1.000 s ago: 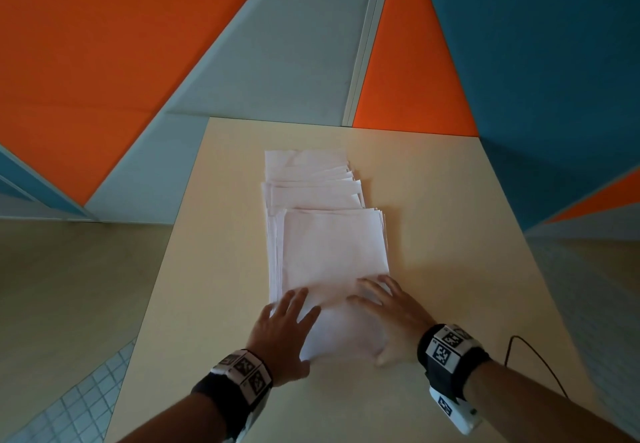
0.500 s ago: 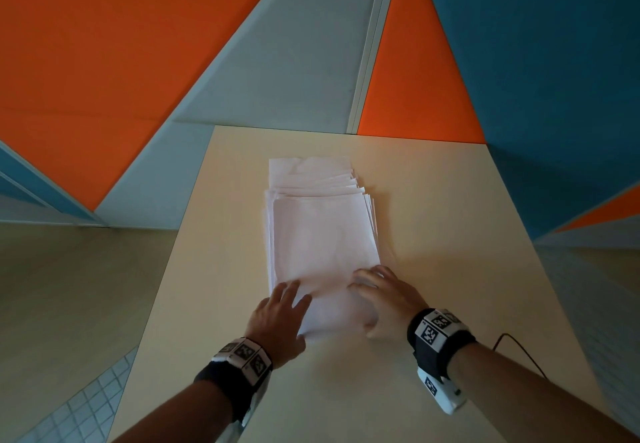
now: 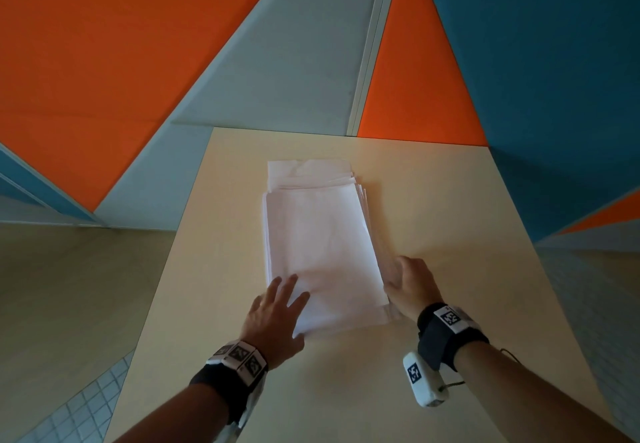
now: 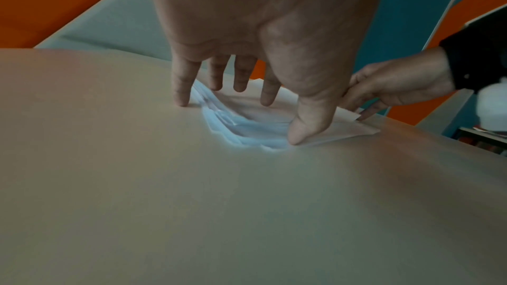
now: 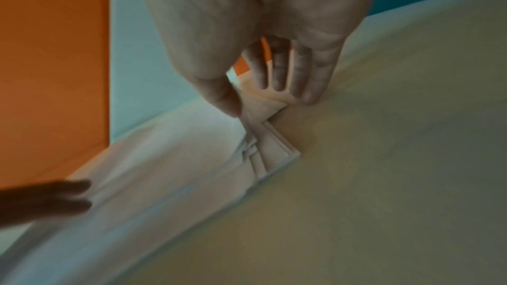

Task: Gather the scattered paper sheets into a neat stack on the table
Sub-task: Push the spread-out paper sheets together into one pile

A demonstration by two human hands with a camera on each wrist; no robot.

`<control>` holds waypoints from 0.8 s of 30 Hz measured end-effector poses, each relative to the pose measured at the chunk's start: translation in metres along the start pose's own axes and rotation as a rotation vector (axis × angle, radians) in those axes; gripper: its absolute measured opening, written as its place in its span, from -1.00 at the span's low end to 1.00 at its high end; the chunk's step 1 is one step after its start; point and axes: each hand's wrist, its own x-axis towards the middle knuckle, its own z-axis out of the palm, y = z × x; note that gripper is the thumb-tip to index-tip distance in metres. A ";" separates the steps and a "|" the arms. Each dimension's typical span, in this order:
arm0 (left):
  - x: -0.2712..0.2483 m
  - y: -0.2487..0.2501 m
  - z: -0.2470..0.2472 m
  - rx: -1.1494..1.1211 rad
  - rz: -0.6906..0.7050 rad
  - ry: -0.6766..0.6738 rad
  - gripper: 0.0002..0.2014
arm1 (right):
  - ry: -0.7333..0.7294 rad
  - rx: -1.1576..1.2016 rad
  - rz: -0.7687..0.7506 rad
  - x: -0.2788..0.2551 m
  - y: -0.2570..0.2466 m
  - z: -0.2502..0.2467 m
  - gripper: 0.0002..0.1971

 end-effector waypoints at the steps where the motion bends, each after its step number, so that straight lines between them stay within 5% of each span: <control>1: 0.001 0.001 0.000 0.012 0.004 -0.004 -0.22 | -0.005 0.013 0.067 0.004 -0.002 -0.001 -0.45; 9: 0.019 0.008 -0.010 0.082 -0.028 0.028 -0.30 | -0.111 0.173 0.242 0.025 -0.019 -0.014 -0.90; 24: 0.037 -0.013 -0.021 0.007 -0.088 0.095 -0.40 | -0.083 0.225 0.297 0.035 -0.015 -0.018 -0.87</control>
